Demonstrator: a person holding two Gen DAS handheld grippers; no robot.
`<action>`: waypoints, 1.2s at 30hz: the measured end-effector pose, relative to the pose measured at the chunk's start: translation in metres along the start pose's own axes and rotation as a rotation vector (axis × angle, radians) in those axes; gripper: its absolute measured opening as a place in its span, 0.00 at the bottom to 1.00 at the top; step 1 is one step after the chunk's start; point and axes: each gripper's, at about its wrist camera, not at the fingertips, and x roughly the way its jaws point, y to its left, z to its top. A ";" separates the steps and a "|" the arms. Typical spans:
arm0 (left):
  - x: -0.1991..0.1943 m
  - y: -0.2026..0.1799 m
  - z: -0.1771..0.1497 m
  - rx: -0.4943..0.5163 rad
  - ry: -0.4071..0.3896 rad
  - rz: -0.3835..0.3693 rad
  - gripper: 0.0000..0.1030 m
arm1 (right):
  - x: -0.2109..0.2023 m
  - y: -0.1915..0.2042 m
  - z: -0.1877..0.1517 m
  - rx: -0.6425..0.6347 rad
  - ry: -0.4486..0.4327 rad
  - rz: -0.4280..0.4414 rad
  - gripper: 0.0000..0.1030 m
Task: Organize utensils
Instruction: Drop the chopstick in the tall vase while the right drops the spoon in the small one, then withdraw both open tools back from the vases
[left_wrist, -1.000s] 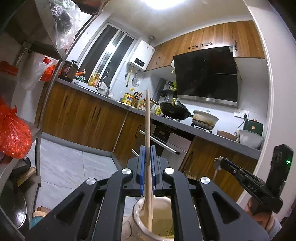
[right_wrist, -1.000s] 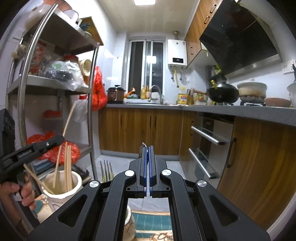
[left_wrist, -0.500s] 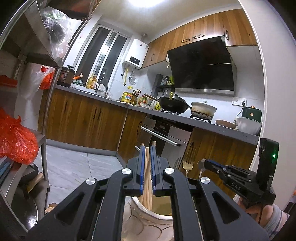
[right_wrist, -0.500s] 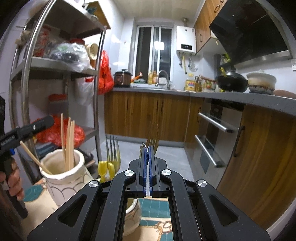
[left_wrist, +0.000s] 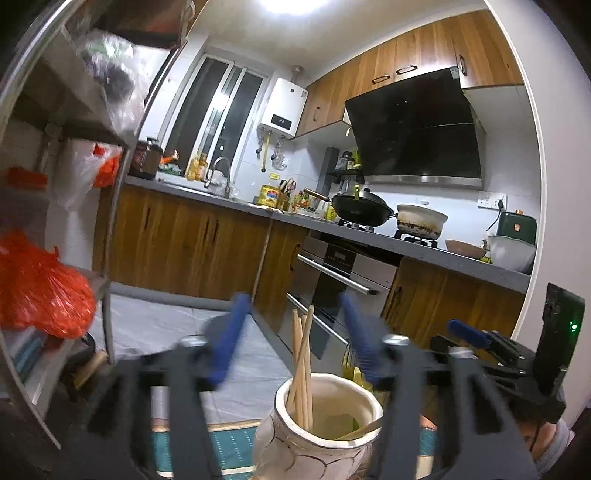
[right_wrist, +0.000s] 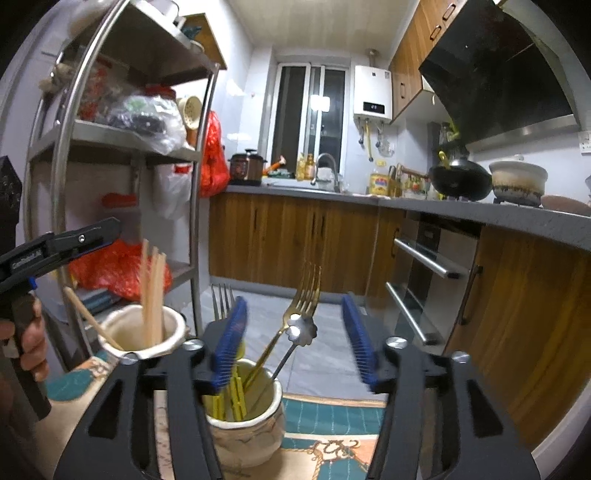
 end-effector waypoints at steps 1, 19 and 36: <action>-0.005 -0.003 0.003 0.014 0.004 0.007 0.62 | -0.006 0.000 0.001 0.005 -0.010 0.011 0.75; -0.095 -0.061 -0.005 0.175 0.053 0.108 0.95 | -0.075 0.018 -0.031 0.001 -0.022 0.053 0.95; -0.084 -0.070 -0.070 0.225 0.090 0.157 0.95 | -0.083 0.025 -0.060 -0.005 -0.010 0.085 0.95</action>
